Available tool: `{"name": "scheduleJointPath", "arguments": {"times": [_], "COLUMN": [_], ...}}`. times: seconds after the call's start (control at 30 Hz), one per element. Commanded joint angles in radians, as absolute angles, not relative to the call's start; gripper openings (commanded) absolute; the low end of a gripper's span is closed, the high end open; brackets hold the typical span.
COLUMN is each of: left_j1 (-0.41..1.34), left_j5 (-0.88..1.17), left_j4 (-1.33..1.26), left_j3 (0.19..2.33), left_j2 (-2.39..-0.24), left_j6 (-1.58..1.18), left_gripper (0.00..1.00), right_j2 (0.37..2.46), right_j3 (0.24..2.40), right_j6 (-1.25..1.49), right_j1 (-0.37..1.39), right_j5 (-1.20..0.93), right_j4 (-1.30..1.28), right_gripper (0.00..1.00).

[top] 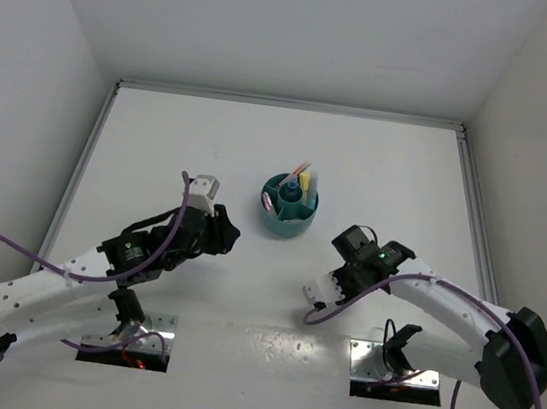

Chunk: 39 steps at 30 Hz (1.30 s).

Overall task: Sort the stationery into containers
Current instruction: Grab a piece of stationery with the right arm

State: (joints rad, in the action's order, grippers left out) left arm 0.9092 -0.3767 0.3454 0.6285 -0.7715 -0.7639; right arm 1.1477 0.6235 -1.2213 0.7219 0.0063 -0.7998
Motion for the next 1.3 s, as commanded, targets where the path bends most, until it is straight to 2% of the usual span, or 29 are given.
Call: {"name": "scheduleJointPath", "arguments": {"times": [0.0,0.2,0.43,0.47,0.57,0.6,0.73,0.83,0.97,1.0,1.03,1.17,1.27], "left_j1": [0.914,0.914,0.914,0.914,0.914,0.914,0.914,0.914,0.914,0.914,0.914,0.914,0.914], "left_j5": [-0.373,-0.373,-0.382,-0.382,-0.382,-0.382,-0.382,-0.382,-0.382,-0.382,-0.382,-0.391,-0.391], "left_j4": [0.319,0.328,0.328,0.328,0.337,0.337,0.337,0.337,0.337,0.337,0.337,0.337,0.337], "left_j3": [0.634,0.624,0.624,0.624,0.624,0.624,0.624,0.624,0.624,0.624,0.624,0.615,0.615], "left_j2": [-0.752,-0.742,-0.752,-0.752,-0.752,-0.752,-0.761,-0.761,-0.761,-0.752,-0.752,-0.752,-0.752], "left_j6": [-0.755,-0.746,-0.746,-0.746,-0.746,-0.746,-0.746,-0.746,-0.746,-0.746,-0.746,-0.746,-0.746], "left_gripper": [0.45,0.45,0.46,0.46,0.46,0.46,0.46,0.46,0.46,0.46,0.46,0.46,0.46], "right_j2": [1.167,1.221,1.23,1.23,1.195,1.18,1.128,1.161,1.241,1.259,1.279,1.345,1.374], "right_j3": [0.589,0.526,0.465,0.474,0.515,0.525,0.548,0.569,0.603,0.613,0.624,0.624,0.611], "right_j6": [-1.289,-1.318,-1.338,-1.338,-1.338,-1.338,-1.338,-1.338,-1.257,-1.226,-1.197,-1.166,-1.183], "right_j1": [0.719,0.719,0.719,0.719,0.719,0.719,0.719,0.719,0.719,0.719,0.719,0.71,0.7], "right_j5": [-0.081,-0.106,-0.071,-0.071,-0.071,-0.081,-0.069,-0.049,-0.023,0.01,0.011,0.044,0.055], "right_j4": [-0.845,-0.812,-0.646,-0.646,-0.696,-0.707,-0.733,-0.724,-0.664,-0.605,-0.588,-0.493,-0.39], "right_gripper": [0.27,0.27,0.29,0.46,0.47,0.77,0.77,0.72,0.56,0.42,0.39,0.36,0.4]}}
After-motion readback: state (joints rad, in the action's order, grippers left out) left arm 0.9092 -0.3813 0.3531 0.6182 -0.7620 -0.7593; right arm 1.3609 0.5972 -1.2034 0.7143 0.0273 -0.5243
